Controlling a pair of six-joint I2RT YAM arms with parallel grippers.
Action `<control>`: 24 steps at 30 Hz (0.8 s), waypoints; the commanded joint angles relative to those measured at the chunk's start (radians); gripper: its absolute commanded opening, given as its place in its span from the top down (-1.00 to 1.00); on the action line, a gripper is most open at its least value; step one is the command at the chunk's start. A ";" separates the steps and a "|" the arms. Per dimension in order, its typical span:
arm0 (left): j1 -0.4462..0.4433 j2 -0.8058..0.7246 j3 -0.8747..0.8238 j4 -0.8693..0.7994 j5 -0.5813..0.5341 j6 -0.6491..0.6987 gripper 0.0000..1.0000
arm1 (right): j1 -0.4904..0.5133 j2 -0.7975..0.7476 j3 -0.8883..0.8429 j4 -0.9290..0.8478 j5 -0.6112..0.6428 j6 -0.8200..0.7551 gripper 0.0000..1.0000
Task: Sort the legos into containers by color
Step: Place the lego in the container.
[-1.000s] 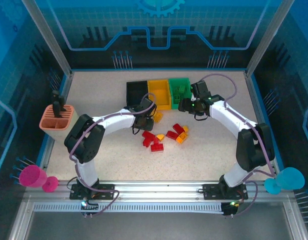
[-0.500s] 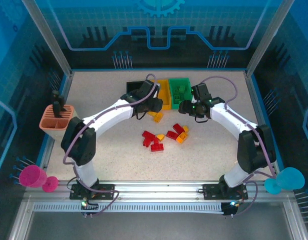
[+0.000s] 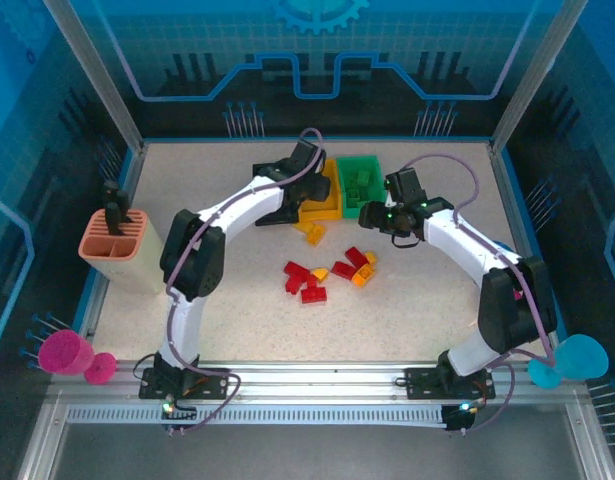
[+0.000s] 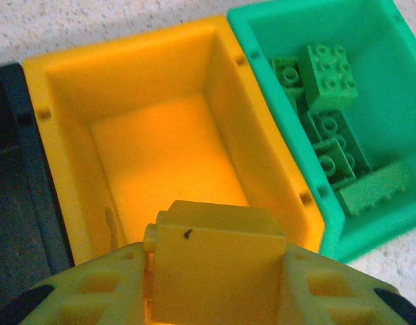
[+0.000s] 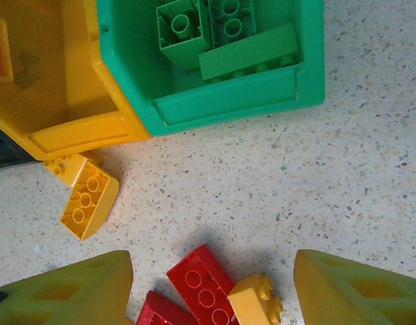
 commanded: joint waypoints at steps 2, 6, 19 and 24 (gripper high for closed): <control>0.019 0.061 0.105 -0.070 0.009 0.013 0.10 | -0.012 -0.031 -0.024 0.006 -0.021 0.013 -0.29; 0.019 0.020 0.089 -0.086 0.000 -0.007 -0.77 | -0.005 -0.030 -0.030 0.015 -0.024 0.009 -0.30; 0.018 -0.440 -0.395 0.150 0.065 -0.051 -0.86 | 0.159 0.087 0.090 -0.009 0.007 -0.060 -0.47; 0.015 -0.607 -0.598 0.193 0.064 -0.093 -0.85 | 0.232 0.188 0.181 -0.048 0.059 0.017 -0.45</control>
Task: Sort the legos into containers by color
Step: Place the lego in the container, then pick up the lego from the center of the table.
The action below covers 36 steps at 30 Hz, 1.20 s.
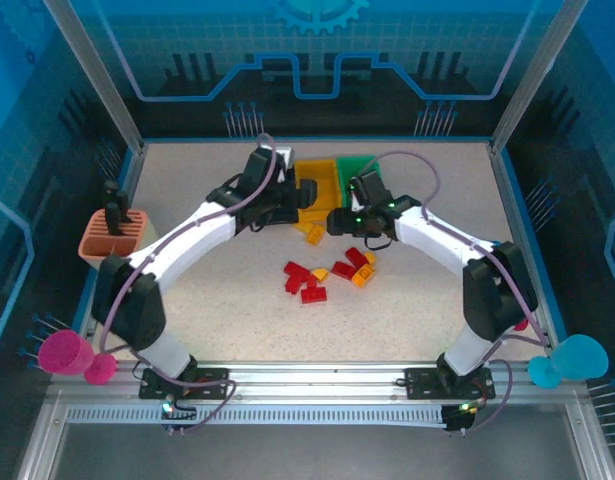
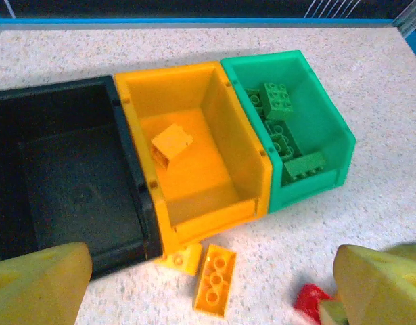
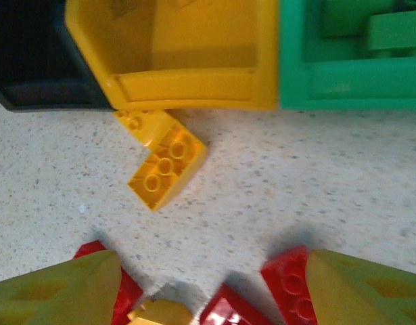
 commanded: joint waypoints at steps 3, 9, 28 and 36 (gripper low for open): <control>-0.008 -0.138 -0.182 0.039 0.001 -0.050 -0.85 | 0.066 0.117 0.111 -0.084 0.095 0.122 -0.44; -0.012 -0.288 -0.345 0.025 -0.032 -0.079 -0.84 | 0.129 0.266 0.251 -0.198 0.201 0.242 -0.43; -0.012 -0.466 -0.494 -0.054 -0.080 -0.100 -0.84 | 0.178 0.527 0.501 -0.295 0.228 0.315 -0.40; -0.012 -0.473 -0.501 -0.049 -0.085 -0.105 -0.83 | 0.175 0.548 0.501 -0.299 0.235 0.305 -0.11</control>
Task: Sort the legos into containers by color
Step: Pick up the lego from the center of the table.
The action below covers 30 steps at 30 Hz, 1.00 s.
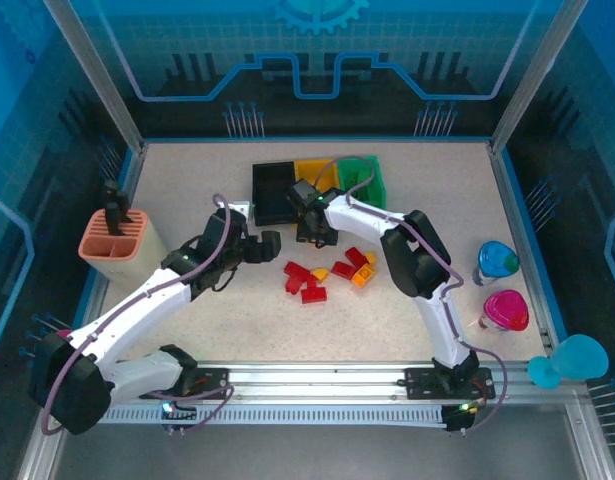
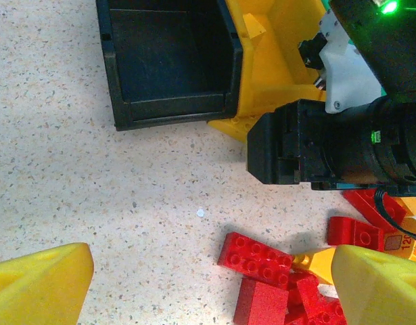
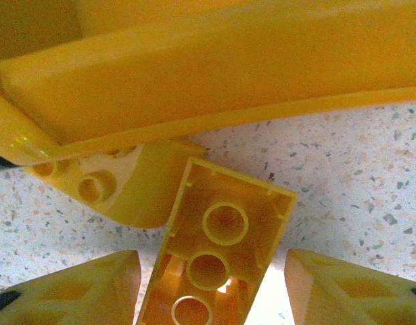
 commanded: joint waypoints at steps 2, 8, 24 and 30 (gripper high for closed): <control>-0.004 -0.007 -0.006 -0.006 -0.015 -0.012 -0.83 | 0.008 0.001 -0.013 -0.021 0.018 0.007 0.00; -0.004 0.012 0.002 0.008 -0.001 -0.018 -0.81 | 0.009 -0.066 -0.087 0.003 0.025 -0.009 0.36; -0.046 0.069 -0.013 0.010 0.013 -0.020 -0.77 | -0.024 -0.242 -0.059 0.050 0.079 -0.180 0.40; -0.087 0.070 -0.036 0.014 0.002 -0.027 -0.75 | -0.082 -0.074 0.223 -0.069 0.042 -0.236 0.39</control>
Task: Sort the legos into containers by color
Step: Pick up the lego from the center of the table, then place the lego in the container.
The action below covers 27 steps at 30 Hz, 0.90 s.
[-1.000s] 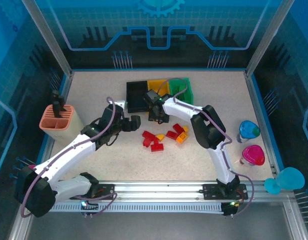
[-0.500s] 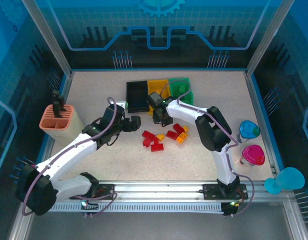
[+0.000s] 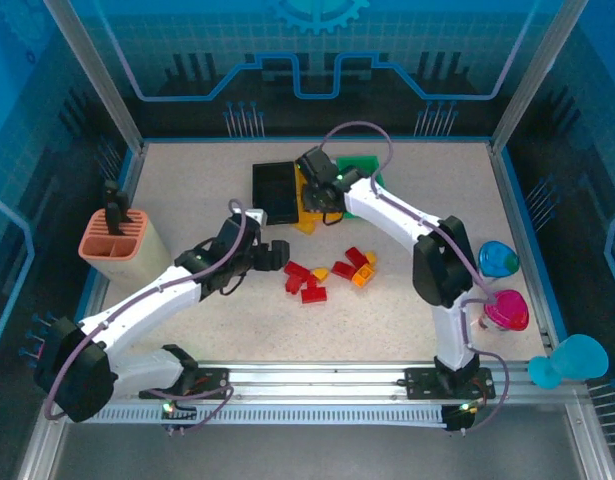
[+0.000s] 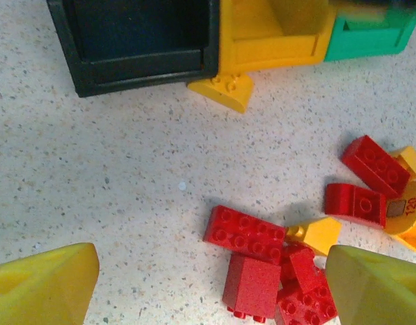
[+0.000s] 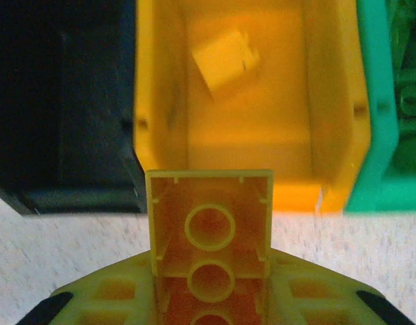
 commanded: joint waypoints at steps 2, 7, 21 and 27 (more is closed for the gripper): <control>-0.019 0.007 -0.026 0.012 -0.008 -0.024 -0.75 | -0.051 0.134 0.192 -0.110 -0.010 -0.059 0.37; -0.028 0.014 -0.022 0.016 -0.008 -0.024 -0.74 | -0.091 0.228 0.353 -0.183 -0.006 -0.065 0.14; -0.033 0.155 0.043 0.069 0.020 0.002 -0.75 | -0.091 -0.111 -0.128 0.075 -0.051 -0.055 -0.41; -0.033 0.318 0.142 0.073 0.049 0.030 -0.76 | -0.098 -0.242 -0.316 0.137 -0.055 -0.055 -0.42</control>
